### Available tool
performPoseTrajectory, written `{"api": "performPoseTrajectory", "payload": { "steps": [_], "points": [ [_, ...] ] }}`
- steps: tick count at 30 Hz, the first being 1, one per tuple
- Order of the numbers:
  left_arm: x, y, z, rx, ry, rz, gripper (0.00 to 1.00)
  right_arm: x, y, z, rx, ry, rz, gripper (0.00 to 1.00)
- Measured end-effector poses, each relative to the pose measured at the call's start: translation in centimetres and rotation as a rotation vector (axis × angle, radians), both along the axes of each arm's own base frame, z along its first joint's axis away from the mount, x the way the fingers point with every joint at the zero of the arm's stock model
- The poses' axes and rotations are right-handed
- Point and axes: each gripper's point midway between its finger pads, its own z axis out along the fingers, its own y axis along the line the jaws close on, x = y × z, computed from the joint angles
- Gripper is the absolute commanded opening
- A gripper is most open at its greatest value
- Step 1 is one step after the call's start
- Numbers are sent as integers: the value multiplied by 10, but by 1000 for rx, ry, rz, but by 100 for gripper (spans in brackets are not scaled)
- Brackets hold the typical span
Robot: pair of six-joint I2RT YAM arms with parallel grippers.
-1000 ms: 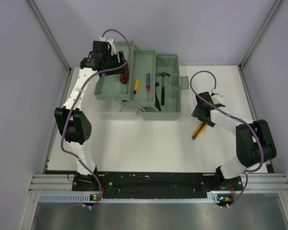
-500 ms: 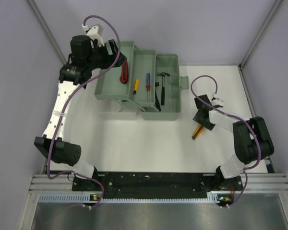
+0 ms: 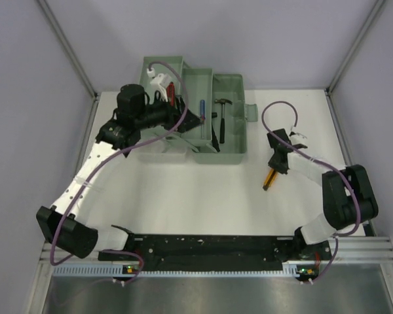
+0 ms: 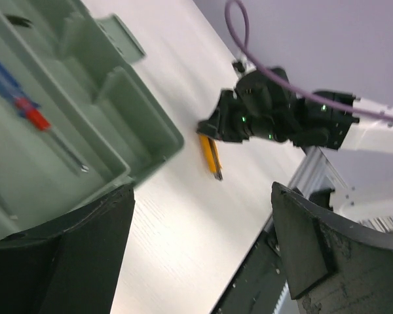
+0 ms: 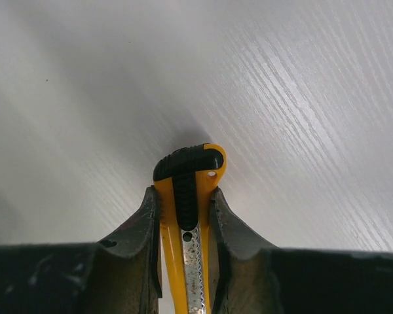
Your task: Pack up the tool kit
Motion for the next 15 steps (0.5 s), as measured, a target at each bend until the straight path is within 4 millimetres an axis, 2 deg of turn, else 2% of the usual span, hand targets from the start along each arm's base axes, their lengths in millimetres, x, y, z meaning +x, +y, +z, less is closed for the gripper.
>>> {"api": "performPoseTrajectory", "payload": {
  "steps": [2,3,5,7,10,15],
  "points": [
    [-16,-19,-18,-4,29,-61,88,-3,2,11,16,-23,24,0],
    [-23,-27,-26,-6,47,-88,88,-5,4,23,33,-50,46,0],
    [-34,-41,-39,-12,77,-126,88,-5,9,50,68,-127,86,0],
    [-43,-52,-49,-34,103,-160,89,-2,23,86,133,-234,180,0],
    [-50,-66,-48,-87,104,-197,89,-3,55,132,257,-361,365,0],
    [-60,-91,-29,-180,67,-276,89,-18,102,179,449,-482,616,0]
  ]
}}
